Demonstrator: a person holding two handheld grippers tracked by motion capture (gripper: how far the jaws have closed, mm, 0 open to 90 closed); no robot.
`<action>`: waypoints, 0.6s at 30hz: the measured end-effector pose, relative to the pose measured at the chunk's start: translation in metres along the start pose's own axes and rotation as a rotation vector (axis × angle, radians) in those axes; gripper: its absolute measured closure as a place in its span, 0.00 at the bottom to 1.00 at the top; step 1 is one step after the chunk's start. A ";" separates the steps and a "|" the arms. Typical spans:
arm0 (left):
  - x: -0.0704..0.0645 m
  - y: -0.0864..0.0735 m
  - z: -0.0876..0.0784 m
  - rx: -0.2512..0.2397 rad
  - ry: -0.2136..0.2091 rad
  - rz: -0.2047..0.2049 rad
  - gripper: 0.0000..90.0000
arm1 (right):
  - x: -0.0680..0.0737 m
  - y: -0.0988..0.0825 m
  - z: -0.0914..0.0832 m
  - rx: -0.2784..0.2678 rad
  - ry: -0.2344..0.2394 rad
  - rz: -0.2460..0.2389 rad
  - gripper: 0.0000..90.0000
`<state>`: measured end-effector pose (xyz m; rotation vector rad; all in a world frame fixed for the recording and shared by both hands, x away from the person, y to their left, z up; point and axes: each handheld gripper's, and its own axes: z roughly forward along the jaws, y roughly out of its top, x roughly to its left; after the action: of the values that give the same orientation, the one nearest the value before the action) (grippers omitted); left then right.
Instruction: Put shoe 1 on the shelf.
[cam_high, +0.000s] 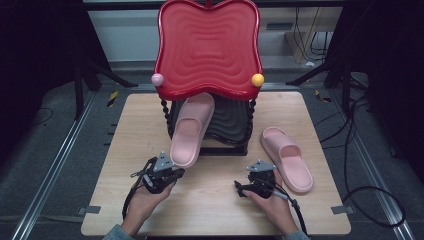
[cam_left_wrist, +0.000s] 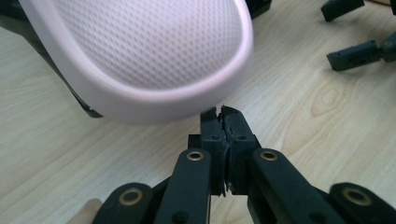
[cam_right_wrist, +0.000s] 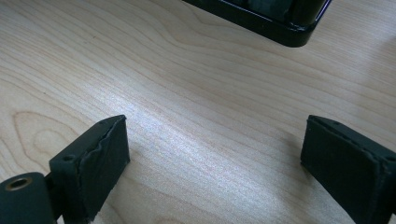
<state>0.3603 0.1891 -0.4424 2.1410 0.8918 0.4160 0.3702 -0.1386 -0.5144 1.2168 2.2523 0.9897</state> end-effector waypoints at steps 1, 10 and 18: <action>0.000 0.002 0.001 -0.005 -0.005 -0.006 0.97 | 0.000 0.000 0.000 0.000 0.000 0.000 0.09; -0.005 0.009 0.010 -0.018 -0.031 -0.021 0.97 | 0.000 0.000 0.000 0.000 0.000 0.001 0.09; -0.007 0.024 0.016 -0.044 -0.045 -0.046 0.97 | 0.000 0.000 0.000 0.000 -0.001 -0.003 0.09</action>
<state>0.3751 0.1646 -0.4341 2.0777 0.8962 0.3601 0.3704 -0.1388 -0.5143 1.2127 2.2525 0.9881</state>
